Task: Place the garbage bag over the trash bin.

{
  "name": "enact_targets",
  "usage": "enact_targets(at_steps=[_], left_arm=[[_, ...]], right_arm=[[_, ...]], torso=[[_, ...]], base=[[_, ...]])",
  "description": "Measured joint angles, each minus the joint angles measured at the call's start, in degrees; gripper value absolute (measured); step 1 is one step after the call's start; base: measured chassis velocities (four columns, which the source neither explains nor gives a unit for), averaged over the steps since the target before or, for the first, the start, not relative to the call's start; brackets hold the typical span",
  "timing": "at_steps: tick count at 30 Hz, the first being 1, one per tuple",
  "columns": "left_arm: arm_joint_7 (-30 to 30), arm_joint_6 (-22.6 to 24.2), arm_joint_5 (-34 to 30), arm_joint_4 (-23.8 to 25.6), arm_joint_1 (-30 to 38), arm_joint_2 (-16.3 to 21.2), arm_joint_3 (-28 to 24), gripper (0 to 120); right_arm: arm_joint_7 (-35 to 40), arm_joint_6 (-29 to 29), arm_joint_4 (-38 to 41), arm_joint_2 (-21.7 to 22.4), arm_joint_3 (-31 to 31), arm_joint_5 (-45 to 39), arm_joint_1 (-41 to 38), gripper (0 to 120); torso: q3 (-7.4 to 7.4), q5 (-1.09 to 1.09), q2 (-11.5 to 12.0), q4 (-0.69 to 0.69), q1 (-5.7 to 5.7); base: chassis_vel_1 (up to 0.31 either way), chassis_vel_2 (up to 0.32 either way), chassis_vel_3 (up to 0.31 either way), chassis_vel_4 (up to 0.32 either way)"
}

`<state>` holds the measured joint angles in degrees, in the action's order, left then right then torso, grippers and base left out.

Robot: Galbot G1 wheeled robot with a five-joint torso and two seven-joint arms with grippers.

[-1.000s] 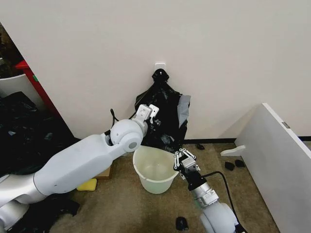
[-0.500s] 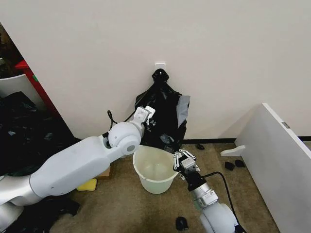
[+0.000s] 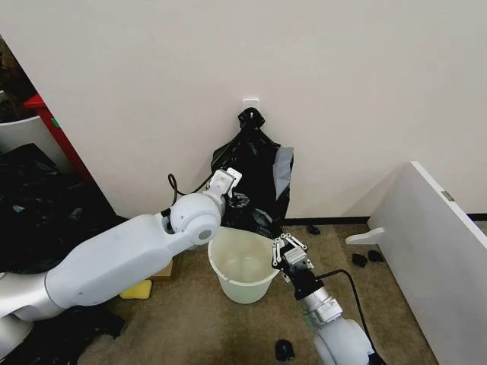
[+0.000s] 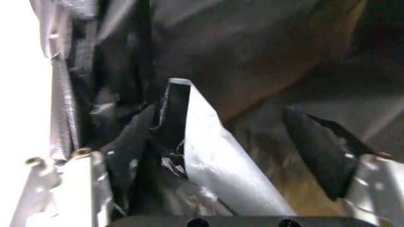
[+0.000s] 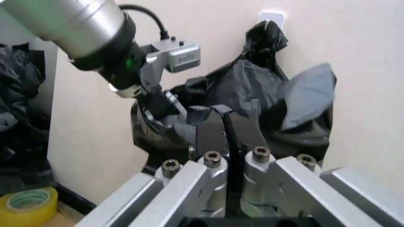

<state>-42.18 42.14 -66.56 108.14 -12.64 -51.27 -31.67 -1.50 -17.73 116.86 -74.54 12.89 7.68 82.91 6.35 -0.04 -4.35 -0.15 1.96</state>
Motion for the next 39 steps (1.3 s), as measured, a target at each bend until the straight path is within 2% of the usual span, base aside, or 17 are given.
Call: enact_targets(at_steps=[1,3,5,7,8,12,20,22,25,26,29,30,32,33,35,37,39], left_arm=[[0.0,0.0,0.0,0.0,0.0,0.0,0.0,75],[-0.7,0.0,-3.1,-1.2,0.0,-0.4,0.6,64],[-1.0,0.0,-4.0,-1.6,0.0,-0.5,0.9,60],[-2.4,0.0,-5.4,-2.0,-0.3,-0.8,1.7,49],[-2.4,0.0,-5.4,-2.0,-0.3,-0.8,1.7,49],[-3.9,0.0,-6.3,-2.3,-0.3,-1.1,2.2,36],[-4.2,0.0,-6.9,-2.3,-0.3,-0.7,2.8,4],[-4.2,0.0,-6.9,-2.3,-0.7,-0.7,3.3,0],[-3.8,-0.6,-6.1,-2.1,-1.6,-0.7,4.3,0],[-3.5,-1.4,-5.7,-2.0,-2.0,-0.7,4.5,0],[0.4,-9.1,-0.9,-1.3,-5.0,-0.3,6.7,0],[0.4,-9.1,-0.9,-1.3,-5.0,-0.3,6.7,0],[4.1,-16.8,3.5,-0.7,-8.1,0.2,8.7,0],[5.7,-21.1,5.5,-0.4,-10.0,0.5,10.3,0],[6.3,-22.5,6.0,-0.2,-10.8,0.5,10.9,0],[9.0,-28.3,7.9,1.0,-15.1,0.5,15.3,0],[9.7,-29.4,8.3,1.3,-16.1,0.5,16.6,0]], right_arm=[[0.0,0.0,0.0,0.0,0.0,0.0,0.0,0],[0.0,0.1,0.2,0.1,0.1,-0.2,0.0,0],[0.0,0.1,0.2,0.2,0.2,-0.3,0.0,0],[0.0,0.1,0.2,0.3,0.2,-0.5,-0.1,0],[0.0,0.1,0.2,0.3,0.2,-0.5,-0.1,0],[0.1,0.2,0.2,0.4,0.0,-0.9,-0.6,0],[0.4,0.6,0.2,0.7,-0.1,-1.7,-1.0,0],[0.4,0.7,0.2,0.7,-0.1,-1.8,-1.0,0],[0.5,0.8,0.2,0.6,-0.1,-2.1,-1.0,0],[0.5,0.8,0.3,0.6,-0.1,-2.2,-0.9,0],[0.6,1.5,1.0,0.7,-0.2,-3.2,-0.2,0],[0.6,1.5,1.0,0.7,-0.2,-3.2,-0.2,0],[0.7,2.1,2.0,1.1,0.1,-4.5,1.0,0],[0.7,2.3,2.8,1.5,0.5,-5.3,1.9,7],[0.7,2.4,3.1,1.7,0.7,-5.6,2.4,8],[0.6,2.7,5.3,3.3,1.8,-8.0,5.3,20],[0.5,2.9,6.0,3.7,2.1,-8.7,6.2,23]], torso=[[0.0,0.0,0.0,0.0,0.0],[0.0,0.0,0.0,0.0,0.0],[0.0,0.0,0.0,0.0,0.0],[0.0,0.0,0.0,0.0,0.0],[0.0,0.0,0.0,0.0,0.0],[0.0,0.0,0.0,0.0,0.0],[0.0,0.0,0.0,0.0,0.0],[0.0,0.0,0.0,0.0,0.0],[0.0,0.01,0.0,0.0,0.0],[0.0,0.01,0.0,0.0,0.0],[0.0,0.0,0.0,0.0,0.0],[0.0,0.0,0.0,0.0,0.0],[0.0,0.0,0.0,0.01,0.0],[0.0,0.01,0.0,0.01,0.0],[0.0,-0.01,0.0,0.01,0.0],[0.0,0.0,0.0,0.0,0.0],[0.0,0.0,0.0,0.01,0.0]], base=[[0.0,0.0,0.0,0.0],[0.0,0.0,0.0,0.0],[0.0,0.0,0.0,0.0],[0.0,0.0,0.0,0.0],[0.0,0.0,0.0,0.0],[0.0,0.0,0.0,0.0],[0.0,0.0,0.0,0.0],[0.0,0.0,0.0,0.0],[0.0,0.0,0.0,0.0],[0.0,0.0,0.0,0.0],[0.0,0.0,0.0,0.0],[0.0,0.0,0.0,0.0],[0.0,0.0,0.0,0.0],[0.0,0.0,0.0,0.0],[0.0,0.0,0.0,0.0],[0.0,0.0,0.0,0.0],[0.0,0.0,0.0,0.0]])
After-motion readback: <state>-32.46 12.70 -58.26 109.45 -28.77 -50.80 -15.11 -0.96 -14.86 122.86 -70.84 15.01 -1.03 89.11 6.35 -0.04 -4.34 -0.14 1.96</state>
